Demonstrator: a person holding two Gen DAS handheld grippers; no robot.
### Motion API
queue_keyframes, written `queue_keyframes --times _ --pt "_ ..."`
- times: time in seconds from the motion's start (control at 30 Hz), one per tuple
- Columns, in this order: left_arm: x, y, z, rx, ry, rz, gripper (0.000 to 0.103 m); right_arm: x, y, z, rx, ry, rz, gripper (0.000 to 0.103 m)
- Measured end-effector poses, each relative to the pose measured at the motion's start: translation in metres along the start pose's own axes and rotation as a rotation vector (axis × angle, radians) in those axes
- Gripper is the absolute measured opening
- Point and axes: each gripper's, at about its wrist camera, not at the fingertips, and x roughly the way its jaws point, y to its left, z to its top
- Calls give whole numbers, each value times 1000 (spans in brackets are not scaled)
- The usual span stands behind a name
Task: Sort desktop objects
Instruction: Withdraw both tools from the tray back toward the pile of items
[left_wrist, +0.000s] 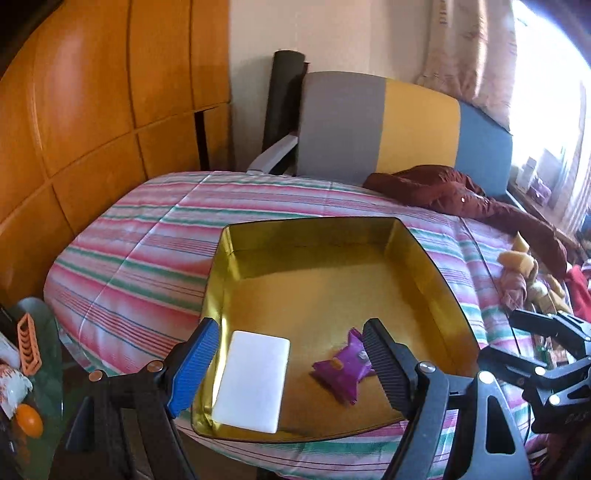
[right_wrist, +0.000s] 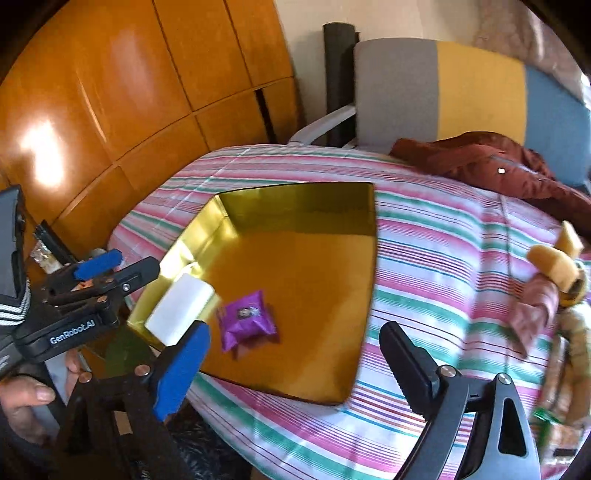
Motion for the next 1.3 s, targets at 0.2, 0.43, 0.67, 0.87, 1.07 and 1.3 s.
queue_keyframes --times 0.2,0.43,0.67,0.87,1.07,1.3 --pt "-4 -19 -2 43 1 -24 81 -11 -21 -12 55 -9 -39 97" --pt "-6 -41 -1 86 -1 -64 81 -29 -54 -29 140 -15 -97 98" --pt "-4 -72 0 155 6 -131 81 -53 -97 -51 238 -22 -197 100" --pt "-5 -104 2 221 6 -198 81 -80 -139 -71 328 -25 -302 100" --pt "-5 -137 1 258 22 -274 81 -116 -179 -86 429 -53 -403 102" --pt "-2 -175 -6 304 63 -365 81 -155 -223 -107 585 -96 -483 102"
